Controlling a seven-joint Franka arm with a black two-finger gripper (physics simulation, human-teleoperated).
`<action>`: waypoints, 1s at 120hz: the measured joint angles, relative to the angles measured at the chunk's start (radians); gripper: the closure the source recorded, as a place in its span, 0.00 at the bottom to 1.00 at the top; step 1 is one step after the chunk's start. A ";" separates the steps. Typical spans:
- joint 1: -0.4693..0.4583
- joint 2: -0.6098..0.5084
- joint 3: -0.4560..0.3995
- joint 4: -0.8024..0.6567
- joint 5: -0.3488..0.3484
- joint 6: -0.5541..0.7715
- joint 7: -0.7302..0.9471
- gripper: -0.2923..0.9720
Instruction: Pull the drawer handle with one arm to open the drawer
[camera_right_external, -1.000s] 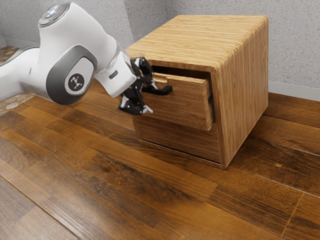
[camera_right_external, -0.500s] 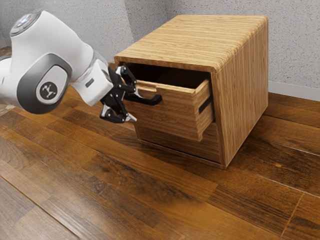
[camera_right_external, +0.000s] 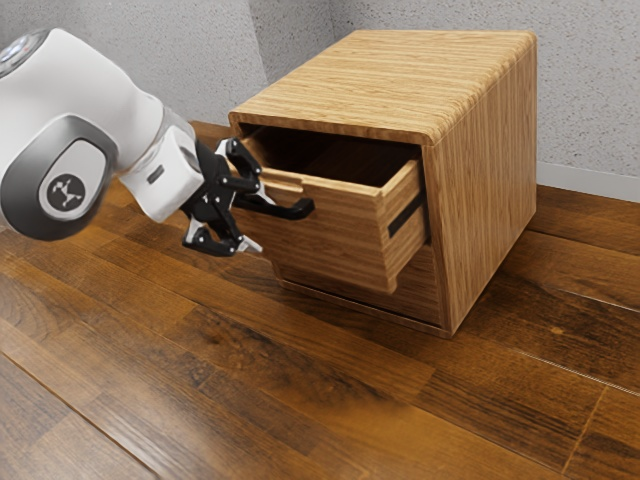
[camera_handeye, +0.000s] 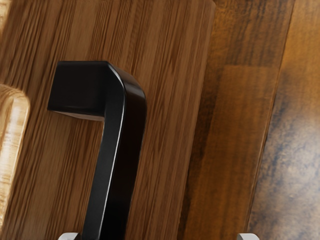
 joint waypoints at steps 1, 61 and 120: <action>0.000 -0.002 0.000 -0.001 0.000 0.000 0.000 0.49; 0.094 -0.149 -0.103 -0.140 0.005 -0.004 -0.004 0.50; 0.134 -0.298 -0.141 -0.255 0.006 -0.018 -0.010 0.48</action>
